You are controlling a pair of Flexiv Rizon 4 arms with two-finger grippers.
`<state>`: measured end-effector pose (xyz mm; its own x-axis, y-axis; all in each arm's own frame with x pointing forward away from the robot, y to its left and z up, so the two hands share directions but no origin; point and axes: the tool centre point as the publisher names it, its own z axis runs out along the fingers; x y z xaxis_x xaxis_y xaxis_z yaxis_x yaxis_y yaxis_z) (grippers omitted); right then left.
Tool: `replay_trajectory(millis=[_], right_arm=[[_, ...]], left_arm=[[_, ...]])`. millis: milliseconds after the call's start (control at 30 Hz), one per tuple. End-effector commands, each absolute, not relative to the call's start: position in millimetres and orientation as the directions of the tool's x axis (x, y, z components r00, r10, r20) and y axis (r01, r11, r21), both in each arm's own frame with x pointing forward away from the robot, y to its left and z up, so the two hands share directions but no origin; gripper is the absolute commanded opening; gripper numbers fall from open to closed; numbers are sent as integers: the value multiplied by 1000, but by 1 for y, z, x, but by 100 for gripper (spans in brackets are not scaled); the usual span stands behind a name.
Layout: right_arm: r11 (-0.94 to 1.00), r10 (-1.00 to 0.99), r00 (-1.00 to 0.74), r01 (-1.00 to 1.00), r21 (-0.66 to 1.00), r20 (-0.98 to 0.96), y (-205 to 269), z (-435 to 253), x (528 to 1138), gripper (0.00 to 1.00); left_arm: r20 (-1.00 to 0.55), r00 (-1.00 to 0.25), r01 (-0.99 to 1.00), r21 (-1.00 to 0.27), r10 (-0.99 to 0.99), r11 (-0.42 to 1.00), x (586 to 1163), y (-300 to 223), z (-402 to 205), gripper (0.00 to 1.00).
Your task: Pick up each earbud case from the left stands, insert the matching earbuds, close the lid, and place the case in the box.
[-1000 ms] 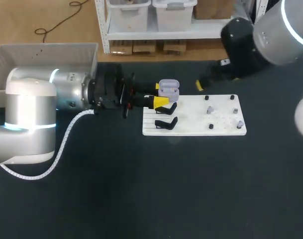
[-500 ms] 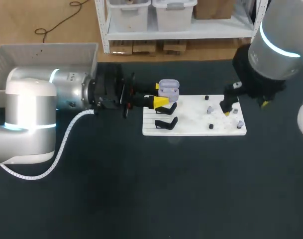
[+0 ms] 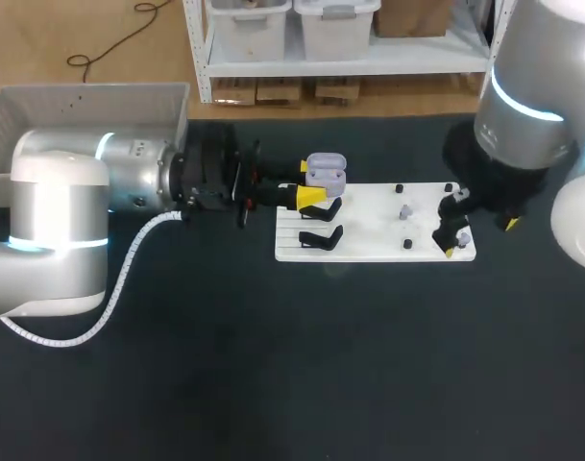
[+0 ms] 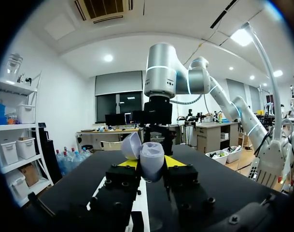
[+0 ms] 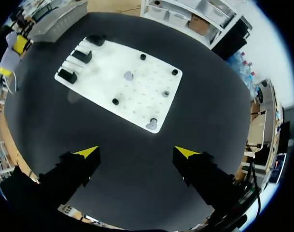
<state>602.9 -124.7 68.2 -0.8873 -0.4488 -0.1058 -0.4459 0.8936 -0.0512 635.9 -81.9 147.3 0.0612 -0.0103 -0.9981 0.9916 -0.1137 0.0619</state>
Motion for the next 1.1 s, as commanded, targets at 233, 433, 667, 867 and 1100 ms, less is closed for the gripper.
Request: replay_trajectory(millis=[233,433,667,867,1100], right_arm=[[855,-514,-857,-509,-103,-37,-126,49,619,85],[838,-539,-840,-527,-138,-63,-127,37,626,65],[841,-529,-845,-509,-184,-79,-131,25,632,67],[839,-525,-849,-502,-210,-66,-135,17,635,49],[833,-527,-844,-490,-256,-99,-135,16,639,42]], left_arm=[[-998,63,992,64,-13,-112,636,-82,146,0],[-998,63,992,64,-13,-112,636,-82,146,0],[-998,63,992,64,-13,-112,636,-82,146,0],[-998,63,992,64,-13,-112,636,-82,146,0],[-998,63,992,64,-13,-112,636,-82,146,0]])
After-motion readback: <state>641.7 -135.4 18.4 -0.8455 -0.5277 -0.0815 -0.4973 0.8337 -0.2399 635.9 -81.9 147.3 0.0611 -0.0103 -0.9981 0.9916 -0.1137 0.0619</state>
